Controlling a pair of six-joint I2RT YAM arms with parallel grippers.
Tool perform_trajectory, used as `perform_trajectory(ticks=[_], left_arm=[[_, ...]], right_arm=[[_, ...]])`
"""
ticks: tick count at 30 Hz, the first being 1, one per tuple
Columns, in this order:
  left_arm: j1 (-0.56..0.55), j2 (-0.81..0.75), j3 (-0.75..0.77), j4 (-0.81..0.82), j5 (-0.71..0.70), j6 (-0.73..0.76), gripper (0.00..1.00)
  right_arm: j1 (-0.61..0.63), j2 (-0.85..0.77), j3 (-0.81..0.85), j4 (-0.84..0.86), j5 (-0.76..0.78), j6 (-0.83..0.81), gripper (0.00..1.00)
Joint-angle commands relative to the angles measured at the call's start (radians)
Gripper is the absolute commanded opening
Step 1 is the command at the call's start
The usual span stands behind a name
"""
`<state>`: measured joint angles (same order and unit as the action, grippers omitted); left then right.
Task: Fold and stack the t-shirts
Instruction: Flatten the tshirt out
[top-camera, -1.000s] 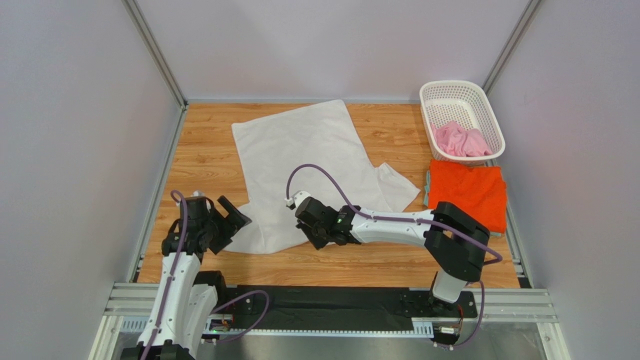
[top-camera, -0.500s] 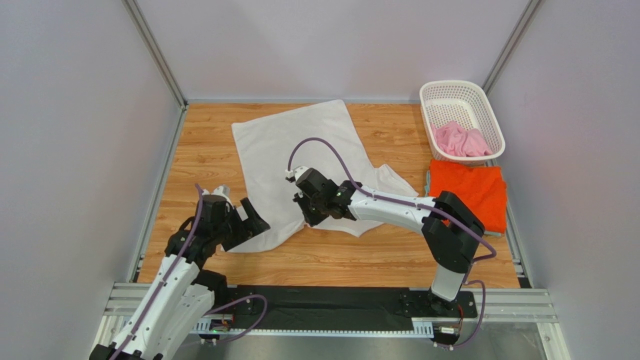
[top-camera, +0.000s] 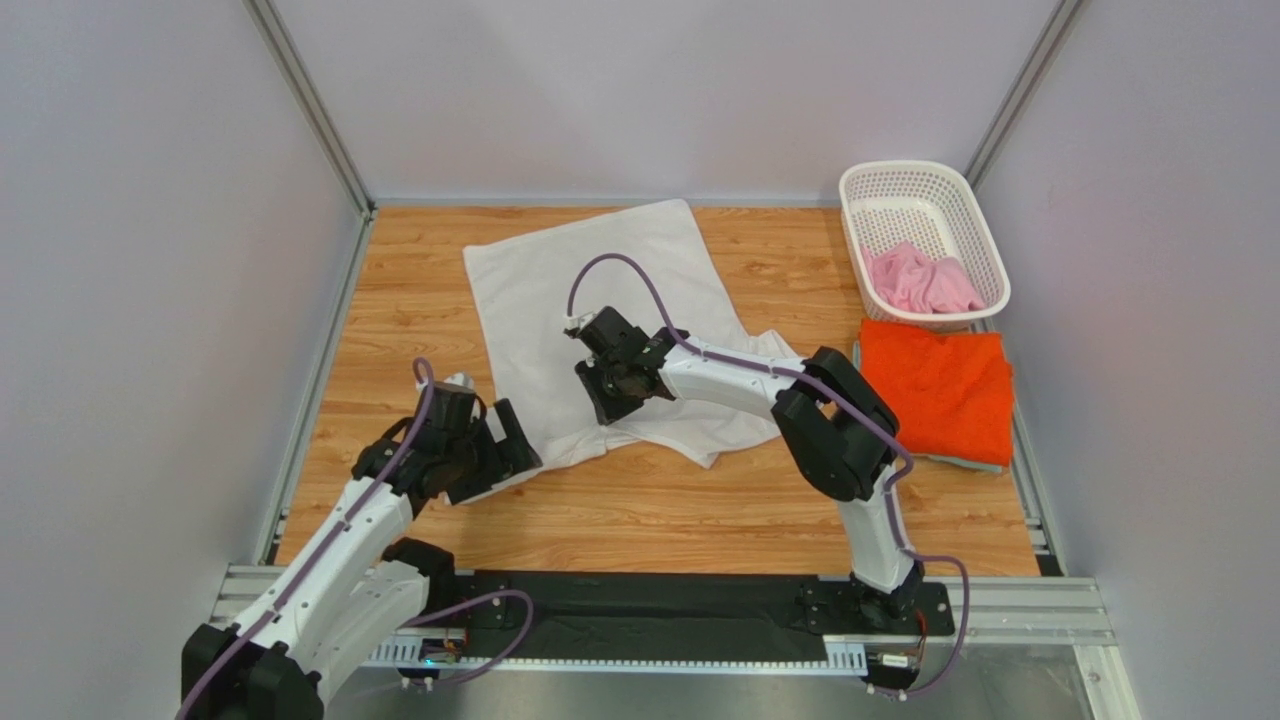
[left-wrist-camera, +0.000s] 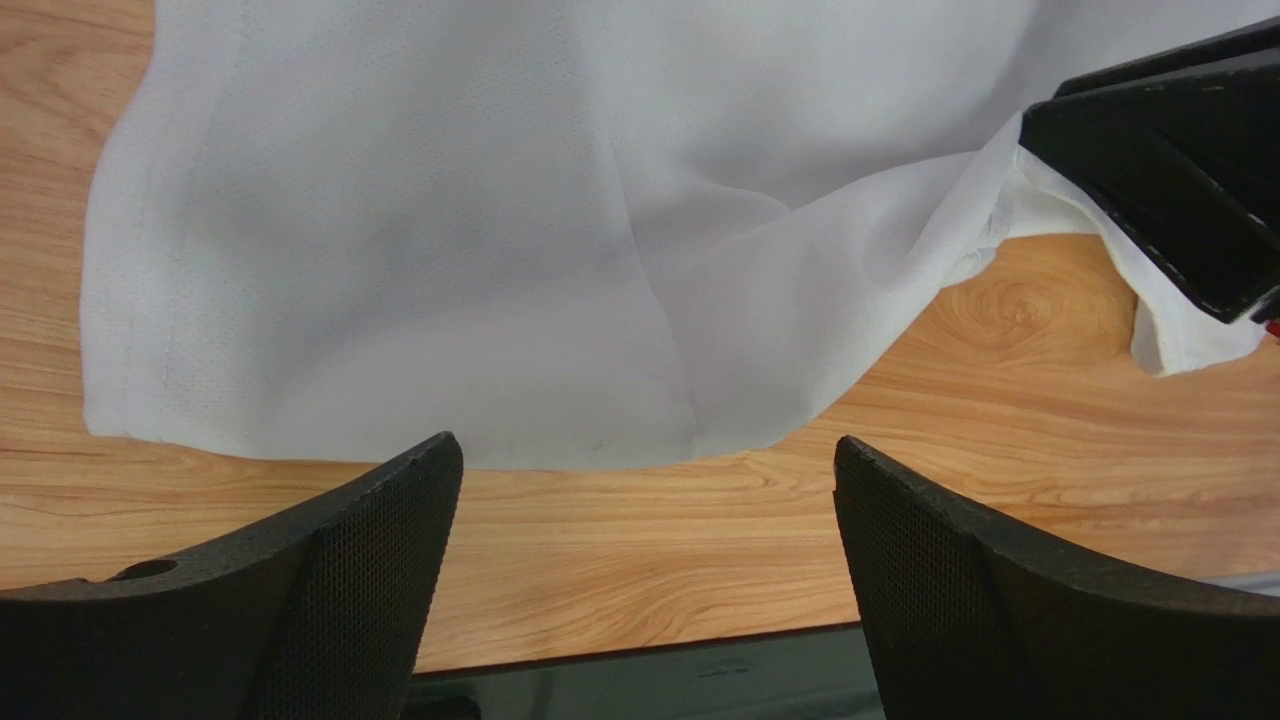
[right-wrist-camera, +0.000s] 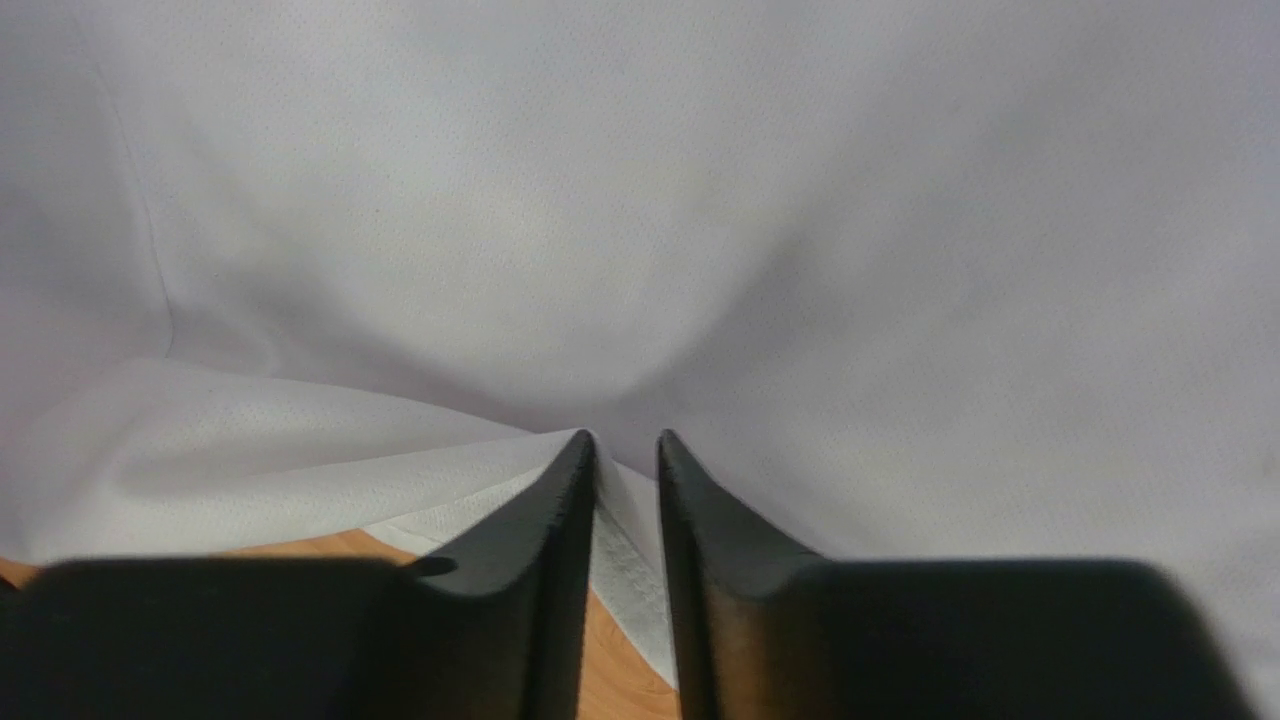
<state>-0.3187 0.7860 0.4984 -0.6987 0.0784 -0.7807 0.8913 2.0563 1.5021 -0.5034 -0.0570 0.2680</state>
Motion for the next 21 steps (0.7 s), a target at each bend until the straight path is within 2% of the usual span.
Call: perform_trajectory(ticks=[1, 4, 7, 11, 16, 21], left_arm=[[-0.002, 0.009, 0.035, 0.027, -0.037, 0.015, 1.0], [-0.002, -0.001, 0.06, -0.011, -0.106, 0.015, 1.0], [-0.002, -0.025, 0.083, -0.032, -0.14, 0.003, 1.0], [-0.002, -0.065, 0.088, -0.028, -0.132, -0.005, 1.0], [-0.002, -0.099, 0.075, -0.035, -0.118, -0.006, 1.0], [-0.002, -0.117, 0.049, -0.025, -0.037, -0.008, 1.0]], right_arm=[[-0.006, -0.036, 0.044, -0.035, -0.009, -0.023, 0.32], [0.006, -0.116, -0.009, -0.034, -0.033, -0.049, 0.6], [0.04, -0.209, -0.092, 0.0, -0.036, -0.043, 0.66], [0.089, -0.298, -0.195, 0.072, -0.075, 0.013, 0.68], [0.158, -0.326, -0.298, 0.1, 0.003, 0.105, 0.68], [0.218, -0.398, -0.419, 0.109, 0.045, 0.096, 0.69]])
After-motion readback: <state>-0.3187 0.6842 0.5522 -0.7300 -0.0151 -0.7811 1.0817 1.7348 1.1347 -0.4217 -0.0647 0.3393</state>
